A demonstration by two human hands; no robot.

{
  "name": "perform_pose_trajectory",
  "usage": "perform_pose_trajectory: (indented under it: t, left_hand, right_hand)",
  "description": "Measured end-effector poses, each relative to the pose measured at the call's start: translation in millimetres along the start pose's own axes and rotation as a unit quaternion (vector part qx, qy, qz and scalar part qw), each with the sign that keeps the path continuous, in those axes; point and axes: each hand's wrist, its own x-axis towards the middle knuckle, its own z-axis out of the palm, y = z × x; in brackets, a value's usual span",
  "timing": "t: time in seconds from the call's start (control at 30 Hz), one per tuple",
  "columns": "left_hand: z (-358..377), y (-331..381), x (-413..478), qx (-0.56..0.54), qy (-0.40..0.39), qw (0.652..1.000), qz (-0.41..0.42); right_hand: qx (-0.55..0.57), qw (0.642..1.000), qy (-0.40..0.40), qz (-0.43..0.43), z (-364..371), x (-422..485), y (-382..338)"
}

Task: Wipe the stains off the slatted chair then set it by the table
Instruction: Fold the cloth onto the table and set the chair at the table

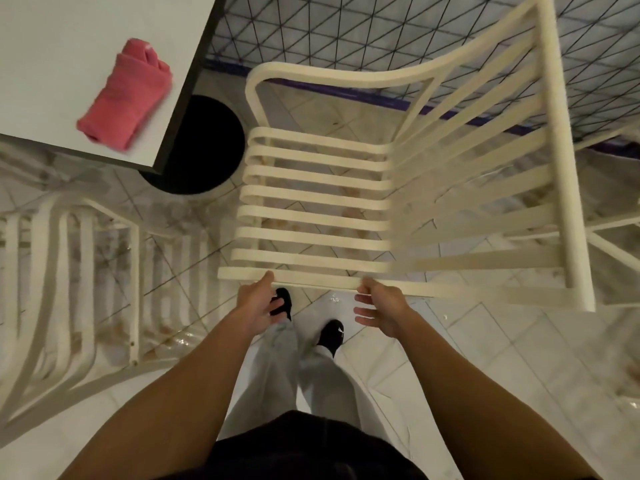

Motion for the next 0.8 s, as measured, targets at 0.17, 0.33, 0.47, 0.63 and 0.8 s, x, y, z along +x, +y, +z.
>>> perform_pose_trajectory:
  t: [0.17,0.33,0.47,0.63,0.8]
  left_hand:
    - [8,4,12,-0.108,0.010,0.994,0.005]
    - [11,5,15,-0.125,0.033,0.992,0.001]
    - [12,7,16,-0.142,0.043,0.989,0.008]
    - [7,28,25,-0.146,0.050,0.988,0.020]
    - [-1,62,40,-0.119,0.052,0.991,0.039]
  right_hand:
    - [0.147,0.987,0.008,0.061,0,8,-1]
    - [0.241,0.969,0.042,0.035,5,18,-1]
    - [0.243,0.968,0.050,0.024,10,24,-2]
    - [0.290,0.957,0.026,0.011,27,18,-11]
    - [0.294,0.955,0.023,-0.005,56,17,-24]
